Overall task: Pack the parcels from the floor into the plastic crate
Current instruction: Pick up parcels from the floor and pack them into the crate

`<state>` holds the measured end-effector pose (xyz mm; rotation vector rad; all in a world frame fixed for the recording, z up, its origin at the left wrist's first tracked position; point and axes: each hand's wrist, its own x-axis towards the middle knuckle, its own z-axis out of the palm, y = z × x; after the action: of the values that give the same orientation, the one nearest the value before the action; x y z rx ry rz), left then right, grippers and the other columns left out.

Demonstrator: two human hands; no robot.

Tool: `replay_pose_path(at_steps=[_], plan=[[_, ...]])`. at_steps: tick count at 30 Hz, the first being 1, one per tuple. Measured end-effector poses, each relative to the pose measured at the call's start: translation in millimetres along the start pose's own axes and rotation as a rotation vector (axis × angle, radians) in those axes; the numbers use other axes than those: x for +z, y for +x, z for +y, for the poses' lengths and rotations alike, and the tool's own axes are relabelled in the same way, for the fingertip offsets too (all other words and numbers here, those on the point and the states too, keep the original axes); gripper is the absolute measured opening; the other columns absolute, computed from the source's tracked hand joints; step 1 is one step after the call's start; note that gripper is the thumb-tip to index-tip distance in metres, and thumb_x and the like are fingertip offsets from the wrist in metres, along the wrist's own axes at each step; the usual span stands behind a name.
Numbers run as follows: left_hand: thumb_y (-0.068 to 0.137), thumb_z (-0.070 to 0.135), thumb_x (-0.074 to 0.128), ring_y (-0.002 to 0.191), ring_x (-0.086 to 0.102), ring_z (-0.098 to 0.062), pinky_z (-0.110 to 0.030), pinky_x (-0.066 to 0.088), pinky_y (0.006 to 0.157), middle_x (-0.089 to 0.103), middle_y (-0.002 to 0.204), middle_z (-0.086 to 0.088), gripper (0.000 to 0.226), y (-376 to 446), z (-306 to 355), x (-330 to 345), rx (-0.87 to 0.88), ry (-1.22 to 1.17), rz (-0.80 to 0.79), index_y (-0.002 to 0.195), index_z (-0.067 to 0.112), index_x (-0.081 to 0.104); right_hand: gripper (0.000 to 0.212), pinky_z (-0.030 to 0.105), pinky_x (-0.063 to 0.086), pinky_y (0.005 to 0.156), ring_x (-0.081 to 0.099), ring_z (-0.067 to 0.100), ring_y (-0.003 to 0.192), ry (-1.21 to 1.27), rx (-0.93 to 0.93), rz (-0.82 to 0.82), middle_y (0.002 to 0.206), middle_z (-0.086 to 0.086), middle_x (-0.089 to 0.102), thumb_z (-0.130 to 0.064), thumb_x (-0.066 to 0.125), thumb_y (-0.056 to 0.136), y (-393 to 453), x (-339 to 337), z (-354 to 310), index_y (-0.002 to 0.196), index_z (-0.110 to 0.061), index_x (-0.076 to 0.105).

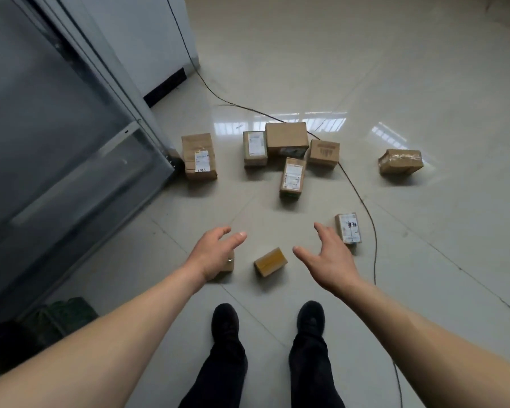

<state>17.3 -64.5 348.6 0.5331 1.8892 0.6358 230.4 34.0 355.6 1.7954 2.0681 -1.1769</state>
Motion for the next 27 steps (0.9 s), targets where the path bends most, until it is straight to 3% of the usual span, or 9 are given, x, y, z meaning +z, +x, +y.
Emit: replay_pose_path(at_steps=[5, 9, 12, 16, 19, 22, 25, 27], plan=[[0.092, 0.047, 0.059, 0.128, 0.049, -0.019, -0.023, 0.034, 0.098, 0.053, 0.141, -0.005, 0.06, 75.8, -61.0, 54.1, -0.138, -0.007, 0.031, 0.14, 0.011, 0.051, 0.082, 0.036, 0.026, 0.117, 0.028, 0.022, 0.147, -0.069, -0.029, -0.134, 0.16, 0.004, 0.03, -0.051, 0.061, 0.089, 82.5, 69.4, 52.1, 0.156, -0.02, 0.027], [0.08, 0.063, 0.061, 0.127, 0.05, -0.019, -0.034, 0.037, 0.109, 0.054, 0.141, -0.003, 0.075, 139.6, -110.1, 105.4, -0.199, -0.051, 0.006, 0.137, 0.015, 0.053, 0.081, 0.034, 0.028, 0.114, 0.032, 0.024, 0.145, -0.121, -0.049, -0.22, 0.158, 0.005, 0.031, -0.049, 0.061, 0.09, 144.7, 126.1, 99.5, 0.156, -0.018, 0.027], [0.088, 0.056, 0.06, 0.134, 0.044, -0.019, -0.036, 0.033, 0.113, 0.048, 0.147, -0.002, 0.068, 187.1, -149.9, 139.6, -0.244, -0.068, -0.01, 0.142, 0.016, 0.049, 0.08, 0.035, 0.031, 0.112, 0.036, 0.025, 0.141, -0.145, -0.05, -0.262, 0.156, 0.006, 0.033, -0.05, 0.061, 0.09, 188.2, 167.3, 133.6, 0.155, -0.018, 0.027], [0.092, 0.055, 0.054, 0.135, 0.041, -0.02, -0.029, 0.032, 0.103, 0.045, 0.149, -0.001, 0.064, 248.8, -204.9, 178.5, -0.308, -0.079, -0.011, 0.143, 0.017, 0.047, 0.081, 0.037, 0.033, 0.11, 0.04, 0.025, 0.138, -0.156, -0.042, -0.302, 0.156, 0.004, 0.034, -0.05, 0.059, 0.09, 243.5, 219.4, 173.7, 0.155, -0.017, 0.026], [0.091, 0.062, 0.049, 0.132, 0.043, -0.025, -0.044, 0.038, 0.107, 0.043, 0.149, 0.0, 0.067, 287.9, -239.1, 202.7, -0.416, -0.133, -0.011, 0.143, 0.02, 0.045, 0.08, 0.035, 0.029, 0.113, 0.033, 0.024, 0.144, -0.116, 0.006, -0.306, 0.159, 0.006, 0.033, -0.047, 0.06, 0.091, 281.2, 254.2, 195.0, 0.155, -0.013, 0.025], [0.092, 0.065, 0.043, 0.132, 0.042, -0.03, -0.047, 0.041, 0.101, 0.038, 0.151, -0.001, 0.068, 319.2, -263.7, 224.1, -0.541, -0.23, 0.0, 0.146, 0.024, 0.039, 0.084, 0.034, 0.027, 0.115, 0.031, 0.025, 0.146, -0.034, 0.076, -0.303, 0.161, 0.006, 0.03, -0.048, 0.061, 0.091, 311.2, 287.1, 207.9, 0.156, -0.011, 0.023], [0.091, 0.069, 0.04, 0.139, 0.036, -0.031, -0.054, 0.031, 0.108, 0.035, 0.154, 0.001, 0.071, 338.5, -276.9, 244.2, -0.599, -0.441, -0.036, 0.148, 0.027, 0.037, 0.069, 0.036, 0.036, 0.108, 0.045, 0.028, 0.136, 0.046, 0.115, -0.302, 0.146, 0.006, 0.049, -0.045, 0.063, 0.089, 323.5, 313.2, 216.0, 0.146, -0.014, 0.04], [0.089, 0.069, 0.043, 0.127, 0.05, -0.029, -0.053, 0.036, 0.105, 0.053, 0.139, -0.002, 0.062, 344.1, -281.8, 252.0, -0.56, -0.544, 0.025, 0.128, 0.023, 0.057, 0.051, 0.035, 0.043, 0.104, 0.055, 0.021, 0.122, 0.196, 0.142, -0.23, 0.127, -0.003, 0.059, -0.039, 0.066, 0.088, 320.5, 322.6, 222.7, 0.133, -0.019, 0.052]])
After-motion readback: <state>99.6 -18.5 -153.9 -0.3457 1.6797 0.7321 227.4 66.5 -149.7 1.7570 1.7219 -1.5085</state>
